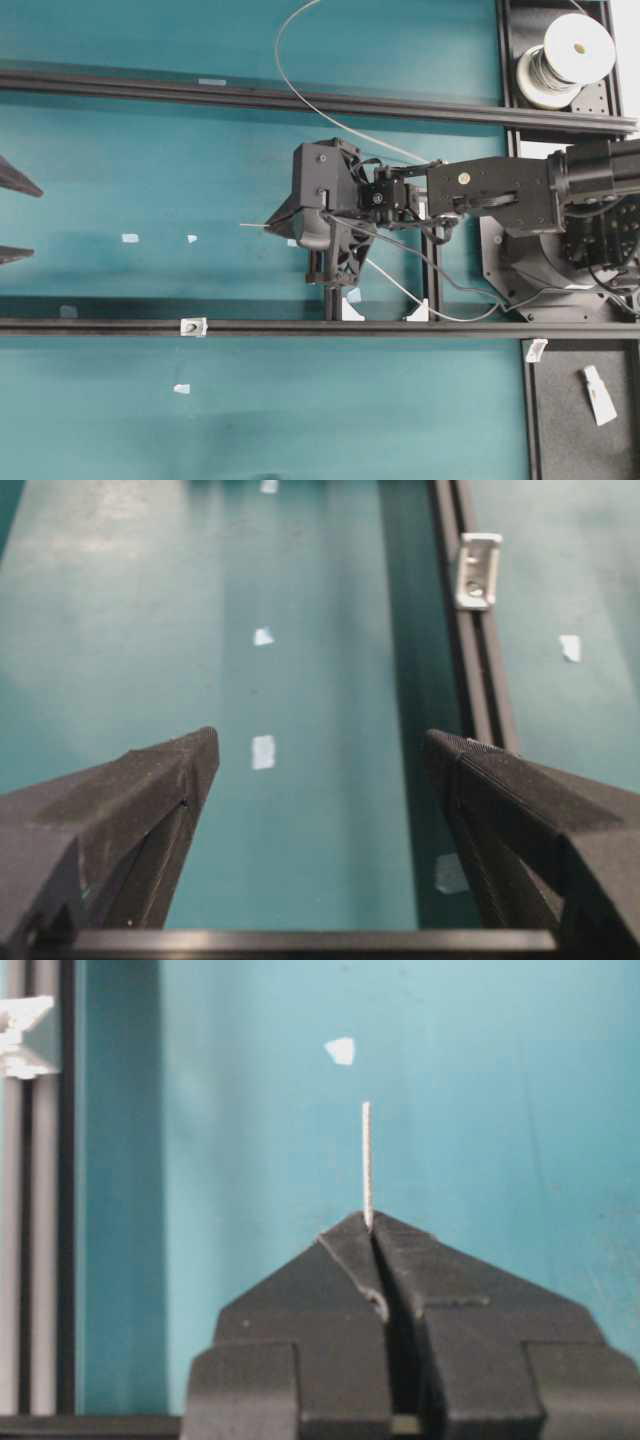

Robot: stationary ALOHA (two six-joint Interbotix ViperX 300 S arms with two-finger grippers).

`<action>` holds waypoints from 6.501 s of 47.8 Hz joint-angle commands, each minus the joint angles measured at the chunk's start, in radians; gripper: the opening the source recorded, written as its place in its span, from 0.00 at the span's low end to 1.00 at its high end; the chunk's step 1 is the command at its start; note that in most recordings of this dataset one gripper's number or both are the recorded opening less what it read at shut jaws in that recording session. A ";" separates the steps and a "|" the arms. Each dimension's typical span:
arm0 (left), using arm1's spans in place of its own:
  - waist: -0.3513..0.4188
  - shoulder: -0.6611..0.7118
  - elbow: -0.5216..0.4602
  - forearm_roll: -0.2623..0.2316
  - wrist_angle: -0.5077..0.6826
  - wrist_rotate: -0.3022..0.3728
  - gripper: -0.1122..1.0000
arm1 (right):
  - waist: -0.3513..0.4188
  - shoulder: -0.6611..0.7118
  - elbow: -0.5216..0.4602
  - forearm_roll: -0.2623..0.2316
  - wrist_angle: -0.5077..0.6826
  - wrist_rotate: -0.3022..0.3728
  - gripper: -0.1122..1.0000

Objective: Insert the wire through the hole in the metal fitting.

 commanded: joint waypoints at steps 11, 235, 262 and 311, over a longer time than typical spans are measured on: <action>-0.046 -0.002 -0.031 -0.002 -0.011 -0.003 0.69 | 0.040 -0.066 -0.034 0.003 0.066 0.043 0.10; -0.169 0.927 -0.486 -0.006 -0.379 0.034 0.70 | 0.242 0.222 -0.069 -0.038 -0.244 0.400 0.10; -0.169 0.920 -0.486 -0.006 -0.379 0.034 0.69 | 0.241 0.272 -0.129 -0.055 -0.253 0.400 0.10; -0.169 0.884 -0.482 -0.006 -0.373 0.034 0.69 | 0.224 0.331 -0.163 -0.055 -0.347 0.400 0.10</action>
